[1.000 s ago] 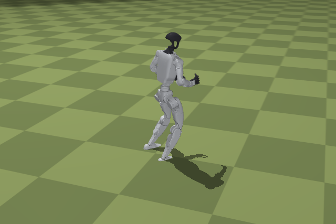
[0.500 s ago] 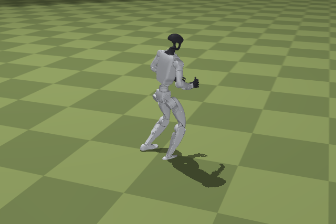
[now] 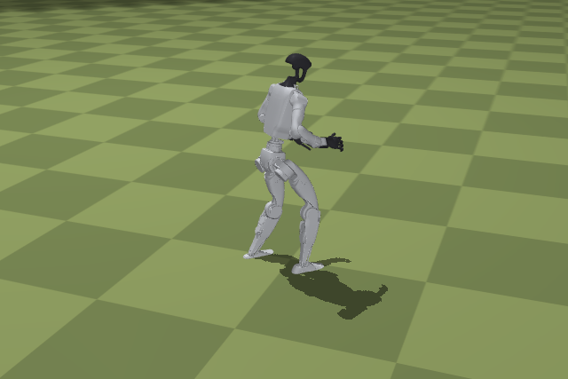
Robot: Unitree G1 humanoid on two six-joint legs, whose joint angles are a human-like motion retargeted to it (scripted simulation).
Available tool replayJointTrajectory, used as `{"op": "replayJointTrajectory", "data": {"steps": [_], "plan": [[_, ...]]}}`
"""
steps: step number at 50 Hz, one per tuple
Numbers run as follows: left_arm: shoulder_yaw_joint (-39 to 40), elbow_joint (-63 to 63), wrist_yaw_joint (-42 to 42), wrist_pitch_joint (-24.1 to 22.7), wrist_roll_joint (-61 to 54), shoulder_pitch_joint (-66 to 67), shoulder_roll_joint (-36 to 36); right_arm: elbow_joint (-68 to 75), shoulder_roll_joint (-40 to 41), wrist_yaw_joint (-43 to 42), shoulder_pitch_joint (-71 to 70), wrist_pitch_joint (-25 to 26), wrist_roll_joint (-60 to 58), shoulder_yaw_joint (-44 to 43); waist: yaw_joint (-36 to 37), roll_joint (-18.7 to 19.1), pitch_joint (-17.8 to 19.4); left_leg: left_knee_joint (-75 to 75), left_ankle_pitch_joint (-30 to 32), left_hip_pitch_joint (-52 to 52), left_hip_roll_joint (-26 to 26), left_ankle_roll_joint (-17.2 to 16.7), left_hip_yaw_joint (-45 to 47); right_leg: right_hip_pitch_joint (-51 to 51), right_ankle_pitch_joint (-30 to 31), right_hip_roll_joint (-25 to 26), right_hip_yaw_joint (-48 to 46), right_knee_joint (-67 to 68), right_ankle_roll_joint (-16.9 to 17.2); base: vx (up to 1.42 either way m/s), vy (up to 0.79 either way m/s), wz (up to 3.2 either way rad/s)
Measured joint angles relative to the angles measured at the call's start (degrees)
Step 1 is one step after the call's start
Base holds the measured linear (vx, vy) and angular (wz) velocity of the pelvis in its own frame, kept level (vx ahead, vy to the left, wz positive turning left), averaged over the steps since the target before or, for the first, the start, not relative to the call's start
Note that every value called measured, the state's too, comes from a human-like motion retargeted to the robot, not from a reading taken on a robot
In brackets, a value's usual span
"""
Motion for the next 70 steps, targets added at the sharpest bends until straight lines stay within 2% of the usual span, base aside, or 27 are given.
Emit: {"op": "replayJointTrajectory", "data": {"steps": [5,9,13,22,30,35,42,45,47,50,53,60,63,65,67,70], "plan": [[3.22,2.78,3.77,0.01,0.27,0.27,-1.19,0.0,-1.85,-0.62,4.27,-0.56,-1.39,-3.02,-1.24,-2.98,-0.31,0.34,1.54,-1.83,-0.75,0.09,-0.25,-3.28,5.46,-1.92,-0.56,7.33,1.89,-0.16,0.07,0.25],[5.95,3.75,6.99,-0.59,-0.51,-0.59,-2.49,-1.58,-4.02,-0.26,6.24,-1.21,-1.54,-5.09,-2.63,-4.02,-0.31,-0.63,2.49,-2.17,-0.45,-0.12,-0.69,-6.62,11.51,-3.71,-2.19,14.35,1.89,-0.09,0.04,0.22],[8.58,3.15,10.24,-1.44,-1.02,-0.35,-3.28,-3.03,-5.39,-0.78,7.43,-1.86,-1.9,-6.68,-3.7,-4.04,0.08,1.99,1.19,-2.75,0.16,-0.05,-1.41,-9.7,16.65,-4.77,-3.25,22.56,1.89,-0.05,0.05,0.17],[14.02,2.1,14.15,-1.66,-3.8,0.01,-4.52,-1.66,-6.86,-2.62,5.27,-1.91,-1.89,-9.61,-4.93,-1.3,1.69,1.46,0.73,0.42,1.8,1.47,-2.94,-14.17,28.33,-4.15,-2.99,33.7,1.89,-0.01,0.08,0.12],[16.99,-0.31,13.54,-1.51,-7.33,1.94,-5.15,-2.82,-5.19,-1.31,4.14,-1.74,1.86,-10.27,-5.64,-0.05,1.84,2.08,1.08,1.45,0.44,2.48,-3.65,-16.73,31.7,-2.0,-2.01,41.71,1.89,0.0,0.05,0.07],[17.94,-3.79,14.41,-1.41,-4.82,1.48,-3.9,-5.29,-4.08,-1.24,6.18,-1.85,2.82,-12.08,-7.18,0.28,1.35,-2.22,4.36,2.21,-0.95,1.85,-4.53,-18.1,32.94,0.64,-2.65,45.27,1.89,-0.03,0.01,0.24],[12.67,0.3,13.86,0.28,-0.08,-0.48,-3.21,-2.92,-1.4,0.23,10.52,-0.9,3.43,-10.87,-9.03,0.11,-0.26,-5.76,8.45,2.06,-5.2,0.63,-5.57,-16.16,29.33,2.66,-2.12,43.28,1.88,-0.03,0.0,0.39],[8.69,4.28,12.28,1.88,2.29,-0.18,-3.11,-1.71,-0.1,1.54,11.03,-0.16,3.9,-8.18,-9.07,-0.1,-0.91,-3.0,7.13,0.48,-7.42,1.11,-5.44,-14.75,25.72,3.1,-0.99,42.31,1.87,-0.01,0.01,0.31],[5.96,8.62,10.7,2.54,4.25,-1.8,-2.93,-0.42,0.29,2.93,9.05,0.28,4.95,-6.15,-8.96,-0.18,-0.68,-7.26,8.36,2.5,-8.54,1.7,-5.48,-13.62,23.43,2.7,-0.12,41.0,1.79,0.02,0.0,0.27],[2.02,12.03,8.04,4.19,7.28,-0.74,-2.1,-0.81,1.13,4.38,7.38,0.75,6.0,-3.02,-8.52,-0.36,-1.12,-4.41,6.33,0.95,-10.49,2.83,-4.83,-12.57,19.74,2.29,1.26,40.72,1.84,0.02,-0.01,0.14],[-0.74,14.92,4.81,5.07,10.4,-0.18,-1.0,-1.47,1.39,5.7,3.16,1.13,7.05,-0.68,-8.07,0.03,-1.03,-7.05,7.68,1.66,-11.26,2.9,-4.56,-10.92,17.85,1.95,2.02,38.24,1.81,0.06,-0.07,0.16],[-2.72,12.98,-1.22,5.27,15.05,4.83,3.02,-1.87,1.36,5.49,-4.86,1.72,6.43,1.76,-6.49,1.73,-2.37,-16.76,16.4,3.55,-11.68,-0.66,-5.68,-2.95,10.59,1.01,3.96,21.63,1.85,0.07,-0.12,0.45],[-2.24,9.63,-1.93,4.4,16.2,7.47,4.81,0.44,1.41,4.79,-5.59,2.08,5.56,2.16,-4.65,1.74,-3.07,-14.53,17.92,1.74,-12.25,-2.83,-5.52,1.48,4.48,-0.32,3.85,13.67,0.08,0.04,-0.14,0.64],[-0.85,5.83,-2.34,4.17,16.2,9.46,6.6,4.1,1.49,4.01,-6.83,2.09,5.16,2.82,-2.43,3.42,-2.74,-10.32,16.98,0.15,-10.12,-4.7,-5.77,5.84,0.95,0.91,1.44,7.23,-2.48,0.04,-0.18,0.46],[0.3,3.27,-1.84,3.47,16.23,11.4,7.21,7.44,1.61,3.3,-6.21,2.82,4.94,3.26,-0.4,3.48,-2.81,-2.78,15.27,-3.16,-10.06,-5.78,-4.75,7.72,-4.38,0.53,-0.03,6.11,-4.99,0.01,-0.17,0.58],[2.79,-1.57,-1.23,2.86,15.86,14.77,8.21,15.54,2.12,1.67,-6.12,4.11,4.67,3.9,2.63,4.8,-2.14,14.29,14.17,-9.43,-4.77,-6.52,0.53,10.78,-13.32,1.82,-3.27,5.66,-9.45,0.01,-0.16,0.8]]}}
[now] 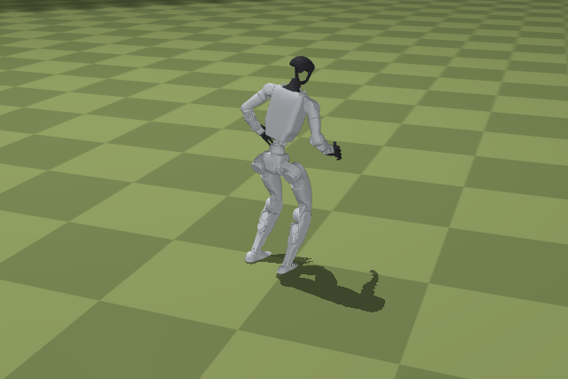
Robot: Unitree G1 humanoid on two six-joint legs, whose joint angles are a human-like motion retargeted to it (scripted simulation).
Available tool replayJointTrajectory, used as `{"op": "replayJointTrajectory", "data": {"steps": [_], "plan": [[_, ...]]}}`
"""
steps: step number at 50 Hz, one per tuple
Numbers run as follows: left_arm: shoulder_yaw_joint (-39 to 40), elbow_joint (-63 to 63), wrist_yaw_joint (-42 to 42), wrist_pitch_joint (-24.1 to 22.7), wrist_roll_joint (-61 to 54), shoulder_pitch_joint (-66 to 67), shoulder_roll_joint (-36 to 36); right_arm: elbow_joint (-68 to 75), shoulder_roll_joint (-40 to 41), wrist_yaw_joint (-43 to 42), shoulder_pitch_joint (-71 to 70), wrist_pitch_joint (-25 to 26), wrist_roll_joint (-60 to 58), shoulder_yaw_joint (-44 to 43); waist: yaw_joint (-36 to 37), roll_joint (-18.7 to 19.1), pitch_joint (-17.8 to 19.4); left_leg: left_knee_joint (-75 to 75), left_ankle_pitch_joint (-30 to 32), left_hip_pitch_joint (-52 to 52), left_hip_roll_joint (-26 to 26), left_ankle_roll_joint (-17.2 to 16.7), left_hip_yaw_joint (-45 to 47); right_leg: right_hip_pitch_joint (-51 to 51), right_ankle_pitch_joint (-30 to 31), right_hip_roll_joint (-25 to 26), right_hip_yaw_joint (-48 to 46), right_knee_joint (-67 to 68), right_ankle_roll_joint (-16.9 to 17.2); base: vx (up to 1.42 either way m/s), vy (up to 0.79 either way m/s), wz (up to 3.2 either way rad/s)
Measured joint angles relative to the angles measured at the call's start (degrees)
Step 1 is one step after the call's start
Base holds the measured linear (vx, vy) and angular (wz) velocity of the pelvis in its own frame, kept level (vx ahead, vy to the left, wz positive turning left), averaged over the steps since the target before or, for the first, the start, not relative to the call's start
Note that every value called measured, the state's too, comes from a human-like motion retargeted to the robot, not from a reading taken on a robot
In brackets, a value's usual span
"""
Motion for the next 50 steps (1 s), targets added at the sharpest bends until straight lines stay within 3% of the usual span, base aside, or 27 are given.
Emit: {"op": "replayJointTrajectory", "data": {"steps": [5,9,17,22,28,30,33,38,42,45,50], "plan": [[4.78,-5.68,-0.35,0.62,1.1,5.47,0.65,20.29,1.39,-1.88,-1.12,1.92,-1.9,0.83,4.79,1.19,-0.04,29.42,3.79,-10.91,15.11,3.65,7.68,2.76,-7.31,3.26,-3.76,-0.5,-5.47,-0.01,-0.15,0.79],[9.62,-6.55,-0.17,1.94,3.24,9.3,0.84,31.9,3.31,-0.41,1.06,2.44,-1.78,-0.61,7.53,-2.57,-1.94,44.26,1.04,-19.82,22.19,8.48,9.1,4.1,-7.6,1.6,-5.59,-3.4,-6.58,-0.02,-0.13,0.83],[20.79,-4.13,5.3,2.78,6.08,12.67,0.42,34.16,7.87,5.38,8.64,3.13,0.24,-1.93,9.24,-16.08,-3.23,50.27,-7.83,-36.23,31.94,14.32,11.67,6.62,-9.94,-8.58,-6.66,-3.49,-4.31,-0.02,-0.06,0.79],[26.11,-2.11,9.36,3.08,7.88,11.51,0.29,29.37,9.81,9.6,11.32,3.33,-0.74,0.27,9.46,-23.97,-1.96,45.05,-10.83,-41.79,35.9,14.23,13.61,6.89,-13.08,-15.89,-6.79,0.47,-2.74,-0.01,-0.03,0.53],[27.5,-2.46,6.09,3.44,9.65,10.02,1.84,23.55,10.73,17.18,11.5,3.91,-1.04,3.1,8.02,-29.28,-1.76,49.29,-8.31,-41.0,35.01,13.19,12.79,6.88,-13.17,-19.56,-5.14,3.18,-3.07,0.0,-0.08,0.21],[26.89,-3.46,3.07,3.5,9.84,10.17,3.15,22.16,10.46,19.97,10.94,4.51,-0.47,3.36,7.25,-29.36,-2.28,53.68,-5.89,-38.64,32.82,12.14,11.72,7.0,-11.54,-18.85,-4.1,2.85,-3.5,0.0,-0.08,-0.12],[25.24,-4.23,-1.98,3.53,10.28,10.98,5.3,20.45,9.78,22.73,9.28,5.7,0.75,2.84,5.54,-27.6,-3.97,60.95,-0.51,-32.15,25.31,8.57,10.57,6.39,-7.43,-15.83,-1.12,1.66,-3.82,-0.01,-0.04,-0.28],[21.15,-1.97,-9.66,3.74,11.89,11.21,8.67,19.71,8.85,22.85,3.94,7.17,0.31,1.36,2.3,-21.98,-7.37,69.88,8.63,-15.46,8.18,1.35,13.79,5.81,-1.3,-9.33,3.15,-1.09,-4.25,-0.02,0.06,-0.65],[17.49,1.01,-12.41,4.33,13.39,9.88,9.35,20.57,8.93,19.37,0.22,7.06,-1.65,0.22,-0.22,-16.74,-9.66,71.47,9.96,-2.79,-0.37,-0.93,15.97,4.67,-2.49,-4.13,4.83,-0.09,-5.53,0.03,0.06,-0.82],[14.78,3.71,-13.27,5.05,14.97,6.86,8.27,21.69,9.17,16.5,-1.65,6.8,-3.39,-0.04,-1.11,-13.26,-9.39,68.2,8.39,3.4,-1.24,-0.39,14.56,5.6,-4.25,-0.06,5.3,-0.64,-6.52,0.06,-0.01,-0.97],[10.22,5.59,-14.11,5.78,17.77,-0.74,4.89,22.54,8.91,14.39,-0.85,6.43,-6.0,0.06,-0.61,-8.27,-6.99,56.68,1.39,5.01,5.77,4.14,11.01,9.88,-2.21,6.27,5.32,-6.49,-5.7,0.08,-0.02,-1.01]]}}
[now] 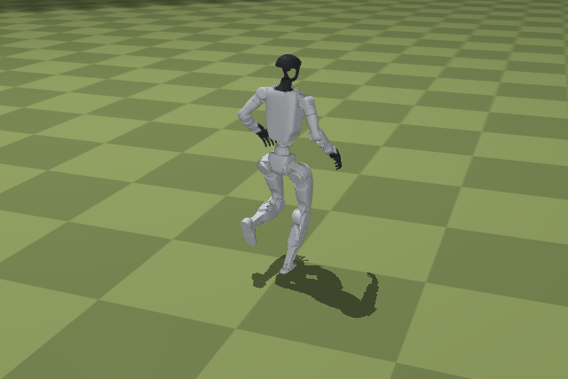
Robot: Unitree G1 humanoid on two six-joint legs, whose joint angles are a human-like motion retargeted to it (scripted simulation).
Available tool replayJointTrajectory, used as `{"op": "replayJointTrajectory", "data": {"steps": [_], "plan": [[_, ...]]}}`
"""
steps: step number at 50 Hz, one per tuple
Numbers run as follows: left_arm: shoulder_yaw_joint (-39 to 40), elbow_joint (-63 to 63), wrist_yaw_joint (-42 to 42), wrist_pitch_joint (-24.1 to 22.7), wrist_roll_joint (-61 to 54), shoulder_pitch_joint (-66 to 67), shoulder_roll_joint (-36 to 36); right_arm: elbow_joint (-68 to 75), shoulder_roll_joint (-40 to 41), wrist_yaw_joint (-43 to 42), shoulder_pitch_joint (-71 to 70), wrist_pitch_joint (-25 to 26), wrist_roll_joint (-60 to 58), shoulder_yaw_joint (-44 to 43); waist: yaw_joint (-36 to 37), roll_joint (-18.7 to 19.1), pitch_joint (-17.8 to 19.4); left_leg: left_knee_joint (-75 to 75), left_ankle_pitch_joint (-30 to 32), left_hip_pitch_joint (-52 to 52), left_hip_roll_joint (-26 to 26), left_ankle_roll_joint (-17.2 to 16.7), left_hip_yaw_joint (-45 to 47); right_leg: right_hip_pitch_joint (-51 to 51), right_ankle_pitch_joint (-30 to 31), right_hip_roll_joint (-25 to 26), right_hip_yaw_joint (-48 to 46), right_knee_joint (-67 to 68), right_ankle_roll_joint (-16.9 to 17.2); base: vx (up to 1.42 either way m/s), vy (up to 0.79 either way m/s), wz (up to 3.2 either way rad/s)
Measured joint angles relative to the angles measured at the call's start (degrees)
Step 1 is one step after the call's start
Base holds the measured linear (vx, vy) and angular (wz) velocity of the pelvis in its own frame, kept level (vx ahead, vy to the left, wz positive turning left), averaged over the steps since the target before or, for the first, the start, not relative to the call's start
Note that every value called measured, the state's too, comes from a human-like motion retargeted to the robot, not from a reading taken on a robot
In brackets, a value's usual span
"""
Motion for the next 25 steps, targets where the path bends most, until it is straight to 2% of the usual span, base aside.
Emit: {"op": "replayJointTrajectory", "data": {"steps": [4,8,12,16,20,22,25], "plan": [[-1.54,-3.48,0.12,0.3,0.61,-4.06,-2.37,-0.73,-0.61,0.66,3.64,-0.27,-0.72,0.48,0.69,1.65,1.53,-11.29,-6.0,-2.65,4.44,3.43,-1.24,2.77,2.19,2.23,0.67,-3.38,2.48,0.1,0.03,-1.08],[-1.02,-8.31,1.76,-0.07,0.45,-6.81,-4.11,-1.74,-1.78,2.22,7.22,-0.88,-0.75,0.91,1.59,2.26,3.45,-24.14,-9.54,-4.36,4.52,4.01,-3.55,5.61,4.04,3.48,3.31,-5.95,5.03,0.14,0.09,-1.36],[0.48,-11.16,4.32,-0.52,0.09,-8.21,-5.17,-2.23,-3.36,3.17,9.65,-1.64,-0.27,1.28,1.91,2.49,5.3,-40.56,-10.94,-2.99,0.25,2.33,-9.42,8.01,5.43,4.35,8.27,-7.49,7.21,0.17,0.15,-1.71],[1.72,-11.37,6.62,-0.61,-0.17,-8.82,-5.42,-1.61,-4.75,3.54,10.58,-2.18,1.14,1.02,1.3,2.12,6.67,-57.1,-9.16,0.89,-7.24,0.2,-20.25,9.13,6.36,4.56,15.12,-7.79,9.23,0.16,0.2,-2.0],[2.38,-11.02,8.0,-0.44,-0.22,-8.08,-5.71,0.46,-5.01,2.13,11.13,-2.26,2.09,-0.11,-0.01,2.33,7.28,-64.21,-7.37,4.49,-12.46,-1.03,-29.45,8.06,5.7,6.09,22.31,-4.96,10.71,0.1,0.25,-2.02],[2.7,-10.56,8.58,-0.64,-0.5,-8.52,-5.65,2.23,-5.0,0.93,10.34,-2.28,2.35,-1.18,-0.99,1.89,7.81,-68.7,-6.34,7.27,-13.16,-0.64,-29.83,8.28,5.85,5.39,25.83,-5.37,11.75,0.07,0.28,-1.8],[2.9,-10.92,9.13,-0.88,-0.17,-7.57,-5.68,4.13,-4.47,-0.75,10.64,-2.21,2.37,-2.7,-3.38,2.27,8.35,-68.85,-8.4,8.09,-12.77,0.47,-26.78,6.76,5.39,5.92,27.97,-2.37,13.05,0.03,0.28,-1.65]]}}
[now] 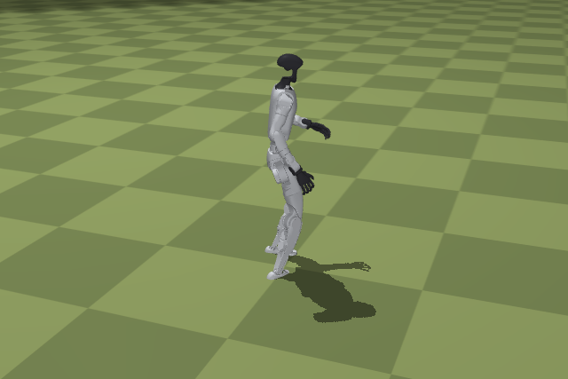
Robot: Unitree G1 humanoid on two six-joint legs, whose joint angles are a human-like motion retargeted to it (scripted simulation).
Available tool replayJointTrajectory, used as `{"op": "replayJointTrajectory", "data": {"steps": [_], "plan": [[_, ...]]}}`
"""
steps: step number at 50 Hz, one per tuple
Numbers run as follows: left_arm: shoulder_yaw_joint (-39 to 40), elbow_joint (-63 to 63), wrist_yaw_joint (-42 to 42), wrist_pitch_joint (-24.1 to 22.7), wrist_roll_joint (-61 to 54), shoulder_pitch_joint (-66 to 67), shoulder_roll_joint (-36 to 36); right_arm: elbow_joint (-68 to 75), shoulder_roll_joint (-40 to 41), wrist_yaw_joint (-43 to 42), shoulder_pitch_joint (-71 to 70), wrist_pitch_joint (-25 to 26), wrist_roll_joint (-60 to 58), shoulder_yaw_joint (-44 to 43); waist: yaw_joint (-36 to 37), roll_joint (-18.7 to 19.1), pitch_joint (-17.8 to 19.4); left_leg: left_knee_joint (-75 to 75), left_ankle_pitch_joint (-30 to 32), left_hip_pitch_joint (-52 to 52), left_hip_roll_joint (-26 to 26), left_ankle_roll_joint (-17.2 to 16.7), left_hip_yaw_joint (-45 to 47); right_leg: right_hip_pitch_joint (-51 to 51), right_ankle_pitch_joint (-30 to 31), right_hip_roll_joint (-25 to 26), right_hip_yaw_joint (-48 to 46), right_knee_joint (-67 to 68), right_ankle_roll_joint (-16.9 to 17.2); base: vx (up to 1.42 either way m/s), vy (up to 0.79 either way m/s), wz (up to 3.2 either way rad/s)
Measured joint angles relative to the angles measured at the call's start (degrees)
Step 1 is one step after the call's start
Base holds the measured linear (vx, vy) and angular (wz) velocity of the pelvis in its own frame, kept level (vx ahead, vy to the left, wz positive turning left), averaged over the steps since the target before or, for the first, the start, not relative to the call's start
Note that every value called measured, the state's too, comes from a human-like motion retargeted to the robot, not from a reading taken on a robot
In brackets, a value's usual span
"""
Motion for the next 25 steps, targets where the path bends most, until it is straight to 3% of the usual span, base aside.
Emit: {"op": "replayJointTrajectory", "data": {"steps": [5,13,20,25], "plan": [[1.33,-0.28,1.2,-0.93,-0.31,0.48,0.92,2.58,1.29,-2.65,-1.3,-0.33,0.59,-2.51,-3.03,-0.51,1.74,-4.22,-0.11,2.47,2.27,0.94,8.77,-3.51,1.15,-2.7,-4.18,2.73,0.58,-0.03,0.24,-1.73],[6.24,3.62,5.03,-1.35,-2.55,1.41,-0.17,3.76,4.09,-6.0,-3.71,-1.71,0.99,-5.4,-1.61,-4.05,1.98,-11.65,3.43,5.59,4.41,1.03,22.44,-6.77,-5.3,-14.24,-27.85,6.08,-3.94,-0.07,0.11,-1.79],[9.16,18.61,7.56,0.0,-7.66,1.84,-5.92,6.81,5.69,-6.0,-8.2,-3.01,-0.29,-4.19,5.94,-9.89,3.08,-18.39,5.58,11.35,2.91,3.0,32.97,3.18,-8.55,-22.52,-44.91,6.0,-5.53,-0.08,0.02,-1.69],[10.48,33.97,7.63,1.35,-12.66,1.18,-11.43,9.92,6.2,-4.65,-12.37,-2.98,0.02,-1.4,10.98,-10.11,4.65,-15.2,3.74,11.48,5.18,3.45,37.13,9.62,-9.36,-21.42,-48.73,-2.97,-5.43,-0.07,0.04,-1.11]]}}
